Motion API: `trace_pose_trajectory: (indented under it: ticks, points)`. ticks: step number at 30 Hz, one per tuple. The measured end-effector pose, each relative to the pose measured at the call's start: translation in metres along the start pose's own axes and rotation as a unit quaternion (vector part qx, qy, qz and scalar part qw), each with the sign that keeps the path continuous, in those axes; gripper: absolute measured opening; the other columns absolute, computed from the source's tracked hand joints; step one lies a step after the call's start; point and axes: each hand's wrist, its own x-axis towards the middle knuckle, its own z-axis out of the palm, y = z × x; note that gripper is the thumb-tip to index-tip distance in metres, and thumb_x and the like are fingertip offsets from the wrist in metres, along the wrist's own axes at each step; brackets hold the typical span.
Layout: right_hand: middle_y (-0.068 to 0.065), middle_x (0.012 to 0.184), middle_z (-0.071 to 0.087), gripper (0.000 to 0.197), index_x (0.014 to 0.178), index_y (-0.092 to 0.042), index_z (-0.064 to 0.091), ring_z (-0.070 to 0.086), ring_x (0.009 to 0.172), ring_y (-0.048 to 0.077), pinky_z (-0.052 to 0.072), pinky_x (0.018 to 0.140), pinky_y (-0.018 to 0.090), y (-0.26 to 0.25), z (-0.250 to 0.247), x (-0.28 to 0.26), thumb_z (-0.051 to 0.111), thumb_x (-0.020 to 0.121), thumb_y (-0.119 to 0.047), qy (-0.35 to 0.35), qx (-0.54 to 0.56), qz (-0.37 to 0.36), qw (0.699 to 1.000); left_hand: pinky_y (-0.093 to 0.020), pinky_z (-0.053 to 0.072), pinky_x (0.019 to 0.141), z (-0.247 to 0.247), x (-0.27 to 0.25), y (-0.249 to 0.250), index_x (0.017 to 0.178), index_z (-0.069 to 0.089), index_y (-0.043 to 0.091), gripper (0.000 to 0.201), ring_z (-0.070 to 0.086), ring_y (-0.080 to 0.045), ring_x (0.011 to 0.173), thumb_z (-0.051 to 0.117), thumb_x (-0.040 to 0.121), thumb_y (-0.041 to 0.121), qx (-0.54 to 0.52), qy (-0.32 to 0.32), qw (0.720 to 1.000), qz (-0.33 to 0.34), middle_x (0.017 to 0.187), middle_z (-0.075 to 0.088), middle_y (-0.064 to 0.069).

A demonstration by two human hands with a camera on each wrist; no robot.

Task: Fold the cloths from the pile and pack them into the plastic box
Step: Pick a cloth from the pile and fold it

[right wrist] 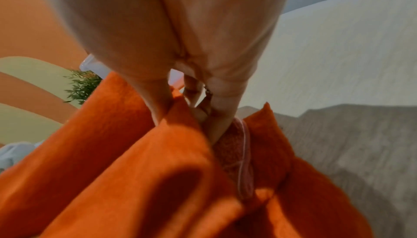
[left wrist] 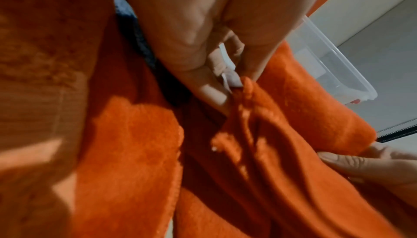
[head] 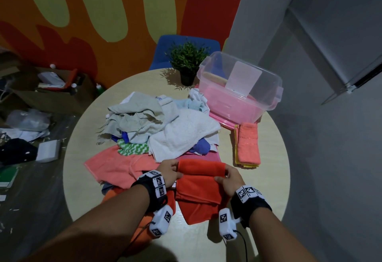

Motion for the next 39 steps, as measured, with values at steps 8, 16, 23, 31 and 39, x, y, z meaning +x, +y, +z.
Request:
trace_pose_trajectory:
  ticks: [8,16,23,31,39]
  points:
    - [0.004,0.092,0.074,0.037,0.076,-0.011,0.066,0.068,0.075,0.015,0.052,0.057,0.023,-0.004,-0.009,-0.005,0.052,0.085,0.021,0.002,0.106,-0.05,0.993,-0.032,0.055,0.052,0.007,-0.002,0.007,0.066,0.073,0.014,0.047,0.058,-0.023,0.057,0.044,0.09,-0.015,-0.162,0.022,0.986,-0.033,0.073,0.065,-0.015]
    - [0.003,0.085,0.074,0.056,0.053,-0.015,0.069,0.068,0.07,0.015,0.051,0.057,0.023,-0.02,-0.027,-0.011,0.045,0.084,0.025,-0.011,0.162,-0.05,0.985,-0.027,0.061,0.062,0.002,-0.013,0.027,0.059,0.072,0.002,0.046,0.07,-0.025,0.061,0.046,0.083,-0.028,-0.256,-0.023,0.966,0.023,0.07,0.069,-0.022]
    - [0.005,0.06,0.055,0.055,0.053,-0.019,0.059,0.05,0.057,0.023,0.042,0.056,0.033,-0.027,-0.036,-0.016,0.033,0.083,0.019,0.007,0.091,-0.055,0.994,-0.034,0.059,0.082,-0.001,-0.023,0.043,0.073,0.076,-0.006,0.044,0.07,-0.032,0.084,0.035,0.078,-0.023,-0.237,-0.045,0.97,0.035,0.089,0.071,-0.03]
    - [0.008,0.107,0.064,0.038,0.051,-0.008,0.068,0.062,0.094,0.031,0.055,0.073,0.039,-0.04,-0.043,-0.025,0.046,0.07,0.017,-0.01,0.155,-0.064,0.986,-0.039,0.053,0.08,-0.006,-0.026,0.054,0.079,0.074,0.023,0.025,0.066,-0.021,0.079,0.081,0.07,0.0,-0.11,-0.027,0.982,0.153,0.09,0.071,-0.007]
    - [0.003,0.072,0.061,0.034,0.075,-0.024,0.058,0.058,0.073,0.021,0.049,0.074,0.04,-0.038,-0.056,-0.036,0.078,0.063,-0.048,-0.026,0.141,-0.032,0.989,-0.034,0.056,0.069,-0.001,-0.025,0.074,0.117,0.058,0.015,0.046,0.063,-0.029,0.074,0.068,0.082,-0.013,-0.139,-0.097,0.975,0.142,0.084,0.068,-0.018]
